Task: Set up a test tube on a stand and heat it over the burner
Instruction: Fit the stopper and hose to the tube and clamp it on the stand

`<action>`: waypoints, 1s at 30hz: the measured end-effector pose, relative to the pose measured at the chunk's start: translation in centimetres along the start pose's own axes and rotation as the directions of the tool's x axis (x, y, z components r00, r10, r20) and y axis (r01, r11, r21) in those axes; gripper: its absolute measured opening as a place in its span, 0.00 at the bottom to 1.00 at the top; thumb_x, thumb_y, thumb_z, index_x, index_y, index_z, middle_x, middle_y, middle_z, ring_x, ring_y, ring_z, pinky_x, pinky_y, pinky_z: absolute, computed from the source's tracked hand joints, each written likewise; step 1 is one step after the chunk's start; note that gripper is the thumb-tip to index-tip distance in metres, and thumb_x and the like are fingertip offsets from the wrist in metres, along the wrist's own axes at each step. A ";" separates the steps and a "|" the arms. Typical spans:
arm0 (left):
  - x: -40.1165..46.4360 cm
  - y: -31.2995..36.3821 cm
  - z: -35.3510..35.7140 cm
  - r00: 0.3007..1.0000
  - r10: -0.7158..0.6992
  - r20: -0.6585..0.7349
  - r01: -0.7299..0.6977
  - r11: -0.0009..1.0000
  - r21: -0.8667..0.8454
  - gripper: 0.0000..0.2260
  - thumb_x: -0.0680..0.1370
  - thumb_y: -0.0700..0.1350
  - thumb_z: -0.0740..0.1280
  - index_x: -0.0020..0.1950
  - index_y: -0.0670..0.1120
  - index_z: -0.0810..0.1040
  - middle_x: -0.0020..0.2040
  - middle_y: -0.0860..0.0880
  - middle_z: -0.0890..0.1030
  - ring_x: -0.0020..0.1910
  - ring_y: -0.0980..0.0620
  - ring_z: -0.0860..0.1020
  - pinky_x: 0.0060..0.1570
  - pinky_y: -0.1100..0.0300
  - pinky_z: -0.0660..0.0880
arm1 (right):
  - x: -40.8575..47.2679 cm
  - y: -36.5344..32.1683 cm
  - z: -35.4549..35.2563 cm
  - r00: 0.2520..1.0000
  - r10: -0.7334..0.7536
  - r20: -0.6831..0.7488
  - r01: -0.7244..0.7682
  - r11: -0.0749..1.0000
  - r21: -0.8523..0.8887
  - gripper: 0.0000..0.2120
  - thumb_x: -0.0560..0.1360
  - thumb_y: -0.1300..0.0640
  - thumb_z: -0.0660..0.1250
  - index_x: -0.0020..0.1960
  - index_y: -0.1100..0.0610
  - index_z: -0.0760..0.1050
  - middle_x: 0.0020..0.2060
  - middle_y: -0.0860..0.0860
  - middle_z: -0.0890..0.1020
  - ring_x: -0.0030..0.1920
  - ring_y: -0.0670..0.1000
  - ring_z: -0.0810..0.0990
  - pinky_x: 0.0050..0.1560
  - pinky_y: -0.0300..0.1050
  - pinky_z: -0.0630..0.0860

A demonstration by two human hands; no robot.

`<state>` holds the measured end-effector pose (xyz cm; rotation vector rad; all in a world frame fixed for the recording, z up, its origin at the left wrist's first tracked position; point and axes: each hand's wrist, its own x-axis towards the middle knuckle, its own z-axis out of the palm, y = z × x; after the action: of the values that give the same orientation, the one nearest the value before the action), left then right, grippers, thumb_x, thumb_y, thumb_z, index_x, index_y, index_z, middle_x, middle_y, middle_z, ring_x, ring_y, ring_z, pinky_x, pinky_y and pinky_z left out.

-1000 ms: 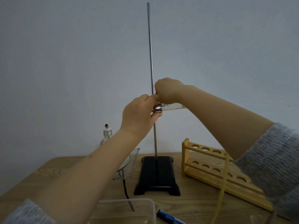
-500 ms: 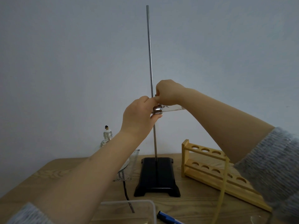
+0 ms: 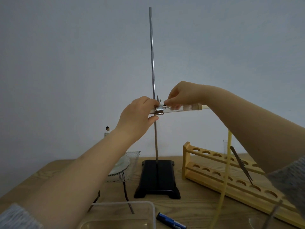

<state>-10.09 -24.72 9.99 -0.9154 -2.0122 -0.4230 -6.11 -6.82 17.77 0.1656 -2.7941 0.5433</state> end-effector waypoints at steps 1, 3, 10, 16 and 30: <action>-0.1 -0.2 -0.2 1.000 -0.018 0.013 0.018 1.000 0.005 0.16 0.75 0.47 0.69 0.63 0.48 0.75 0.56 0.50 0.77 0.53 0.50 0.74 0.50 0.60 0.69 | -0.4 0.2 -0.2 1.000 -0.014 0.011 0.015 1.000 -0.023 0.12 0.74 0.46 0.68 0.47 0.55 0.83 0.40 0.48 0.85 0.47 0.49 0.83 0.51 0.44 0.79; -0.2 -0.5 -0.6 0.998 -0.055 0.031 0.055 0.998 0.012 0.14 0.76 0.46 0.67 0.62 0.48 0.75 0.55 0.49 0.77 0.53 0.49 0.75 0.50 0.57 0.71 | -1.0 0.5 -0.3 0.999 -0.030 0.019 0.031 0.998 -0.058 0.10 0.73 0.49 0.70 0.49 0.52 0.83 0.43 0.50 0.85 0.46 0.47 0.82 0.48 0.41 0.75; -0.2 -0.4 -1.3 0.993 -0.079 0.088 0.077 0.997 0.020 0.11 0.78 0.45 0.64 0.60 0.48 0.77 0.53 0.48 0.79 0.50 0.48 0.76 0.45 0.55 0.72 | -1.6 1.0 0.6 0.997 -0.058 -0.050 0.057 0.998 -0.013 0.09 0.72 0.55 0.72 0.52 0.56 0.82 0.37 0.49 0.83 0.38 0.44 0.79 0.44 0.39 0.74; -0.2 -0.5 -1.3 0.993 -0.079 0.093 0.079 0.997 0.003 0.11 0.78 0.44 0.64 0.60 0.47 0.77 0.52 0.47 0.79 0.50 0.48 0.76 0.46 0.56 0.72 | -1.5 1.1 0.7 0.996 -0.060 -0.059 0.059 0.998 -0.019 0.10 0.72 0.55 0.72 0.53 0.56 0.82 0.38 0.49 0.83 0.37 0.43 0.78 0.40 0.36 0.72; -0.2 -0.6 -1.4 0.991 -0.087 0.103 0.083 0.996 0.044 0.13 0.79 0.46 0.63 0.63 0.49 0.75 0.55 0.48 0.78 0.52 0.48 0.76 0.46 0.57 0.71 | -2.0 0.6 0.7 0.994 -0.051 -0.092 0.047 0.998 -0.045 0.12 0.72 0.55 0.73 0.55 0.56 0.82 0.49 0.52 0.84 0.51 0.50 0.80 0.56 0.44 0.76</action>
<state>-9.66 -26.01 10.62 -0.8449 -2.1537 -0.3873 -4.48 -6.43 16.31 0.1946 -2.7013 0.4668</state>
